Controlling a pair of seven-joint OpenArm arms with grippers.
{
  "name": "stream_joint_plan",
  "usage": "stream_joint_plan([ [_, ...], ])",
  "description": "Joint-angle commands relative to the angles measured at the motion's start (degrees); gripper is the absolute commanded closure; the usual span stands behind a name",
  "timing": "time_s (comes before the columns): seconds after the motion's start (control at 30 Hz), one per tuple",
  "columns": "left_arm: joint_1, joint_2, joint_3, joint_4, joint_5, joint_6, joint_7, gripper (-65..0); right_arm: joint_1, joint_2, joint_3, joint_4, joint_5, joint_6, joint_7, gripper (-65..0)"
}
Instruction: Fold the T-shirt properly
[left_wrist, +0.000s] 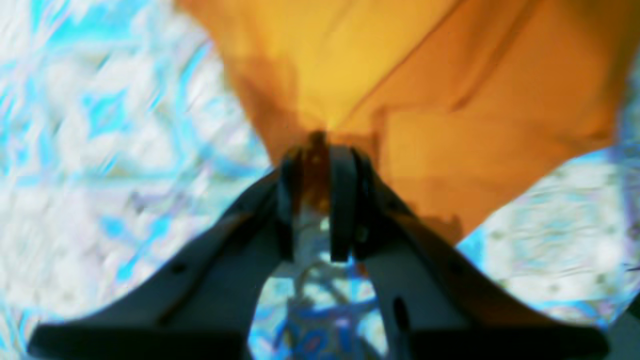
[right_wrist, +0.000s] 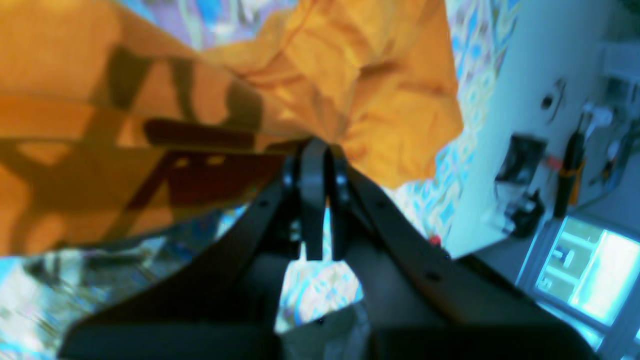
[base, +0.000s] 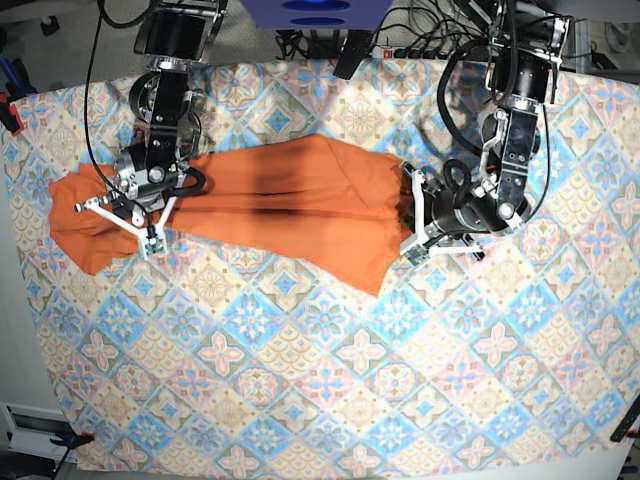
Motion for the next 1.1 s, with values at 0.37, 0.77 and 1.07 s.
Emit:
stream_joint_plan([
  [0.37,0.98,-1.0,-0.68,0.99,-0.62,-0.14,-3.88,-8.8,-2.7,0.45,3.18,3.31,-0.94,-0.48,0.7,0.0],
  [0.77,-7.9,12.98,-7.01,0.46,8.53,-0.14,-3.88,-42.6,-2.79,0.45,-5.26,3.05,-1.03,-0.48,0.35,-0.2],
  [1.07,-22.14,18.52,-6.31,-31.01,8.7,-0.14,-5.29,-43.3,-2.44,0.45,-5.08,0.76,-0.94,-0.48,-2.02,-0.2],
])
